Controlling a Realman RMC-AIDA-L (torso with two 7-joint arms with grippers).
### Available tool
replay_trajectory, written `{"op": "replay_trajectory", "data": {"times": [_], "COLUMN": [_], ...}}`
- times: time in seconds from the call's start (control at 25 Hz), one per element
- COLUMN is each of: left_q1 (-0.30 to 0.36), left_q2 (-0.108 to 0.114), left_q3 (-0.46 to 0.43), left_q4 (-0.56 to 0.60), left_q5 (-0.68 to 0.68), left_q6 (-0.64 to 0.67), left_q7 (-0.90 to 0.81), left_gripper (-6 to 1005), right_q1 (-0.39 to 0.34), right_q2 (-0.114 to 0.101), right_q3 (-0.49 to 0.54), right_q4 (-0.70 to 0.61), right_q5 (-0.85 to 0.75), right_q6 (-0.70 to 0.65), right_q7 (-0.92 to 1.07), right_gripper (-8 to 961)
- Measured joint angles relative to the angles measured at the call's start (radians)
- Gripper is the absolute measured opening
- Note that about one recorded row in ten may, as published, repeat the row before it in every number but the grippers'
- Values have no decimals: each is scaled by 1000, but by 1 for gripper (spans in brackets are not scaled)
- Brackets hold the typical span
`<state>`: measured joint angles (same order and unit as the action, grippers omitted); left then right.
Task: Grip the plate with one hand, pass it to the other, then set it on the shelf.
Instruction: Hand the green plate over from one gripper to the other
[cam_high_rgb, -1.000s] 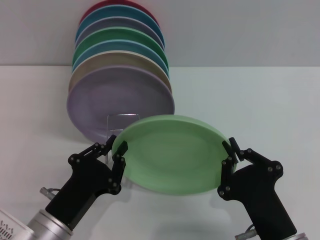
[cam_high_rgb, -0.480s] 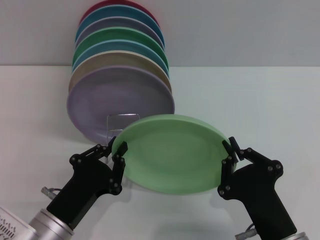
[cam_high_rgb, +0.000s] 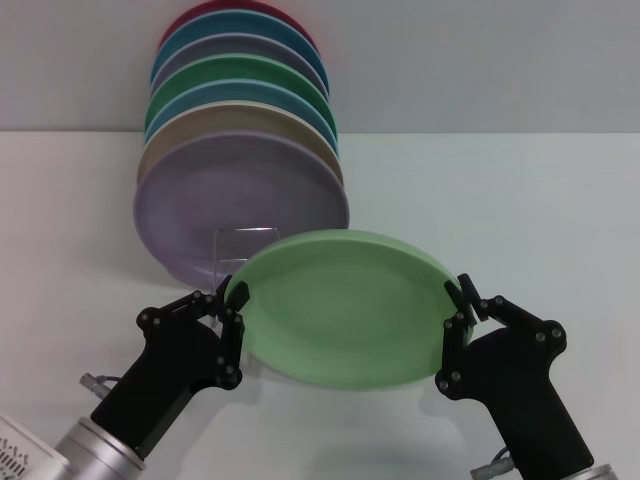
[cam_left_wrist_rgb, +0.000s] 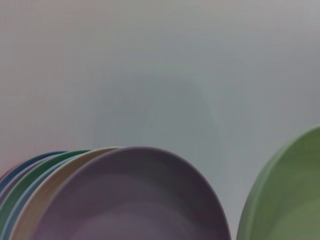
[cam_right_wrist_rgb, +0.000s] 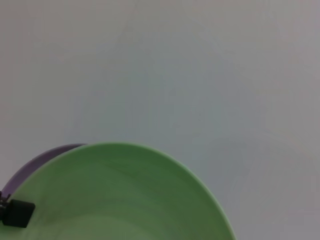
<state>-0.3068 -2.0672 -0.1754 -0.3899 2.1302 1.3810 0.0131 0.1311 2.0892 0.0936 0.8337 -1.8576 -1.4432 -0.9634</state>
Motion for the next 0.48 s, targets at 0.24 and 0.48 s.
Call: {"op": "replay_trajectory", "data": {"times": [0.24, 0.48], "left_q1": [-4, -5], "left_q2": [1, 1], "left_q3": [0, 0], "left_q4": [7, 10], "left_q5": [2, 2], "left_q6": [1, 3], "left_q7": [-2, 1], "left_gripper": [71, 41], "right_q1": [2, 2], "right_q2": [0, 0], "right_q3": [0, 0], "right_q4": [-1, -1], "right_q5": [0, -1], "right_q6": [1, 2], "right_q7": [0, 0], "right_gripper": [19, 20]}}
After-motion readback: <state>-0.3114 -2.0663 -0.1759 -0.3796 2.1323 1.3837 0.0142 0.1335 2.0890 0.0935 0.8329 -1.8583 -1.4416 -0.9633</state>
